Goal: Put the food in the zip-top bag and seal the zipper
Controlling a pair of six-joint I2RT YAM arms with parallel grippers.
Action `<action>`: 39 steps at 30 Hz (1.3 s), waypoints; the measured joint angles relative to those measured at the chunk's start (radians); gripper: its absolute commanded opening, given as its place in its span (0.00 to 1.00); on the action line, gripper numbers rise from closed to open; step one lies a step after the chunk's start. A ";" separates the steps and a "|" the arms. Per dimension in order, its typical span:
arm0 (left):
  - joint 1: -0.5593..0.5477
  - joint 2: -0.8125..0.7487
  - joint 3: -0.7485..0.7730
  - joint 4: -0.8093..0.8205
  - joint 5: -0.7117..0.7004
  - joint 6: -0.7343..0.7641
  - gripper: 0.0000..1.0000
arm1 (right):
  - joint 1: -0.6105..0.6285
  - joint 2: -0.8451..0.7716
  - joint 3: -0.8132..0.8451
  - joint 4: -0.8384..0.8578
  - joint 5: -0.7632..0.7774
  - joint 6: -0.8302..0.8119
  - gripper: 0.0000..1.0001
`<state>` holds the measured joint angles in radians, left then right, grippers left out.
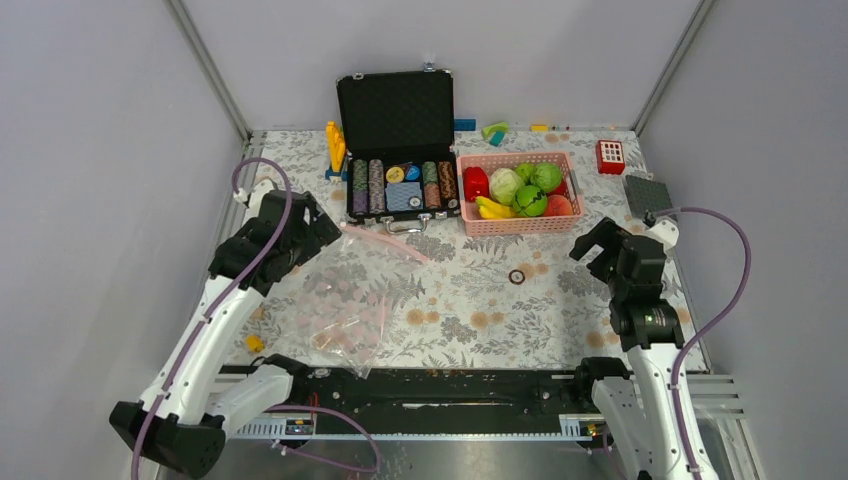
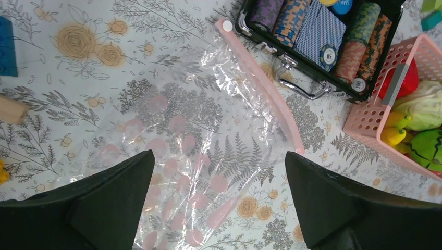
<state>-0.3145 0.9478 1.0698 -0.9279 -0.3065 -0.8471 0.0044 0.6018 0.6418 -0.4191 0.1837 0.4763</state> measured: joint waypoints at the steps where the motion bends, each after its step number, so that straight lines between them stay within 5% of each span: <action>1: -0.012 0.011 0.007 -0.002 -0.006 -0.004 0.99 | 0.000 -0.006 0.000 -0.002 -0.002 0.002 1.00; 10: -0.164 0.259 0.045 0.081 0.003 -0.022 0.99 | 0.000 -0.132 -0.084 0.047 -0.045 0.019 1.00; 21: -0.252 0.684 0.135 0.238 0.072 0.082 0.99 | 0.000 -0.079 -0.111 0.116 -0.090 0.037 1.00; 30: -0.274 0.803 0.140 0.246 0.064 0.134 0.99 | 0.000 -0.052 -0.116 0.143 -0.126 0.049 1.00; 34: -0.291 0.827 0.131 0.246 0.038 0.142 0.85 | 0.000 -0.053 -0.126 0.153 -0.126 0.059 1.00; 39: -0.312 0.878 0.119 0.275 0.038 0.144 0.46 | 0.000 -0.050 -0.137 0.171 -0.152 0.083 1.00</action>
<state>-0.6270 1.8256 1.1889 -0.6529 -0.2684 -0.7029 0.0044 0.5522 0.5045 -0.2485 0.0315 0.5594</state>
